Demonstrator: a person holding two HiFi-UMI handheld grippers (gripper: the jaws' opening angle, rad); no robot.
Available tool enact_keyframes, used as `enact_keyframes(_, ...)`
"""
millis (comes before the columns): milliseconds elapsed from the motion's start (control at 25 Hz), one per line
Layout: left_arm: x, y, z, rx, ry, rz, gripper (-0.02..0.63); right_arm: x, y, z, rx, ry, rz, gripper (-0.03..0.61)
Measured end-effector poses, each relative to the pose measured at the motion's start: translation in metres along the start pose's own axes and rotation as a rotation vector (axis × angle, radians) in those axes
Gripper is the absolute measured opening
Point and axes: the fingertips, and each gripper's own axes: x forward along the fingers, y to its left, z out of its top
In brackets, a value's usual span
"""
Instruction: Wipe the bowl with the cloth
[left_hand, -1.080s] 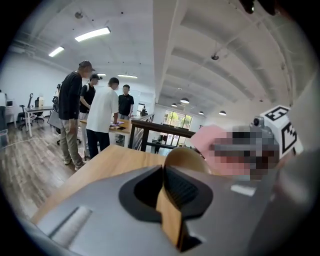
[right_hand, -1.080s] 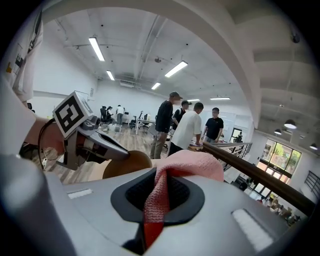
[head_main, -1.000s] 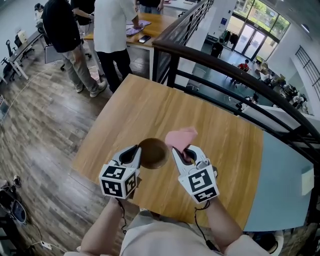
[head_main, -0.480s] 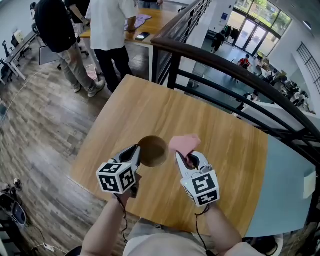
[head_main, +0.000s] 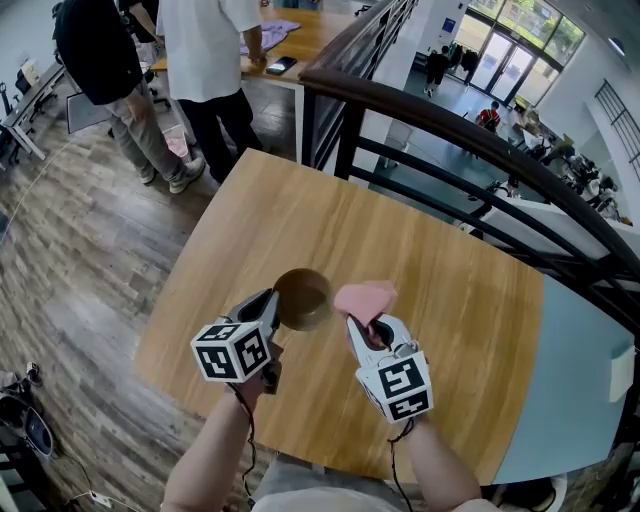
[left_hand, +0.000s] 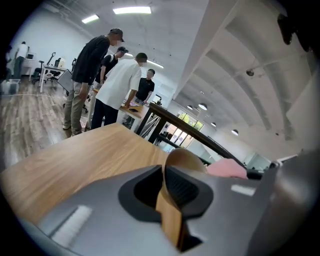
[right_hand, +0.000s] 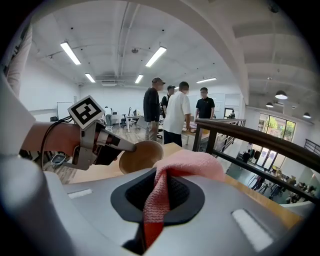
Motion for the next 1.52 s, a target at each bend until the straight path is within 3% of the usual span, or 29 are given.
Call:
enact_keyframes(320, 0.038, 0.034, -0.012, -0.033, 0.017, 0.025, 0.023, 0.029, -0.004, -0.013, 0.010, 0.020, 0.012, 0.017)
enact_keyframes(560, 0.065, 0.052, -0.029, -0.172, 0.051, -0.013, 0.023, 0.039, 0.003, -0.018, 0.058, -0.005, 0.029, 0.017)
enact_keyframes(920, 0.107, 0.081, -0.045, -0.179, 0.067, 0.008, 0.026, 0.060, 0.007, -0.046, 0.074, 0.014, 0.041, 0.017)
enact_keyframes(1520, 0.150, 0.120, -0.082, -0.302, 0.099, 0.032, 0.034, 0.078, 0.015, -0.082, 0.095, 0.056, 0.070, 0.017)
